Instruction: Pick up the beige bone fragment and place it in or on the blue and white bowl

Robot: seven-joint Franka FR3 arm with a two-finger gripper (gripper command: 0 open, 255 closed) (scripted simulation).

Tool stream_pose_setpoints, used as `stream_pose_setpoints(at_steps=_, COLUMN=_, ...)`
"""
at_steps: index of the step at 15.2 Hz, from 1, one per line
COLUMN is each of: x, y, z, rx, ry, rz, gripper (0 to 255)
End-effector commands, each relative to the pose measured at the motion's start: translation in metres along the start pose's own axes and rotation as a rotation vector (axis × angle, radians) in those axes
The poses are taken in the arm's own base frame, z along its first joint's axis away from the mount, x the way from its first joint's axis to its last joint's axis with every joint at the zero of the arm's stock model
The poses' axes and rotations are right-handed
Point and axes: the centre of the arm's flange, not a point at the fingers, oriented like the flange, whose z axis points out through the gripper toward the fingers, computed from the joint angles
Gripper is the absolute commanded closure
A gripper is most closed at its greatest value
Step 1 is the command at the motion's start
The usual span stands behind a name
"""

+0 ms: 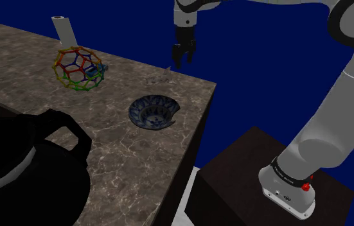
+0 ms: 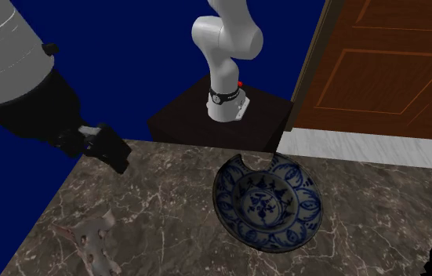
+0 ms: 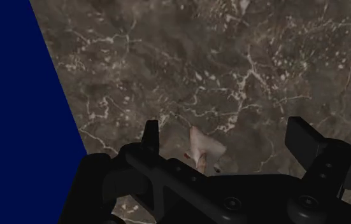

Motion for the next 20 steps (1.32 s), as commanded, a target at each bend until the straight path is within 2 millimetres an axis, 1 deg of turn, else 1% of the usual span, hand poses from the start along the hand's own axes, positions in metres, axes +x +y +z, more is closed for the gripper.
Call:
stream_pose_setpoints(at_steps=1, x=0.027, y=-0.007, z=0.007, rx=-0.008, ry=-0.018, rz=-0.038, gripper=0)
stream_pose_setpoints(at_steps=5, x=0.082, y=-0.021, z=0.022, rx=-0.023, ry=-0.054, rz=-0.113, gripper=0)
stream_pose_setpoints(at_steps=6, x=0.093, y=-0.025, z=0.025, rx=-0.026, ry=-0.061, rz=-0.127, gripper=0)
stream_pose_setpoints(at_steps=14, x=0.090, y=-0.023, z=0.065, rx=-0.026, ry=-0.061, rz=-0.127, gripper=0)
stream_pose_setpoints(at_steps=20, x=0.090, y=-0.023, z=0.065, rx=-0.026, ry=-0.061, rz=-0.127, gripper=0)
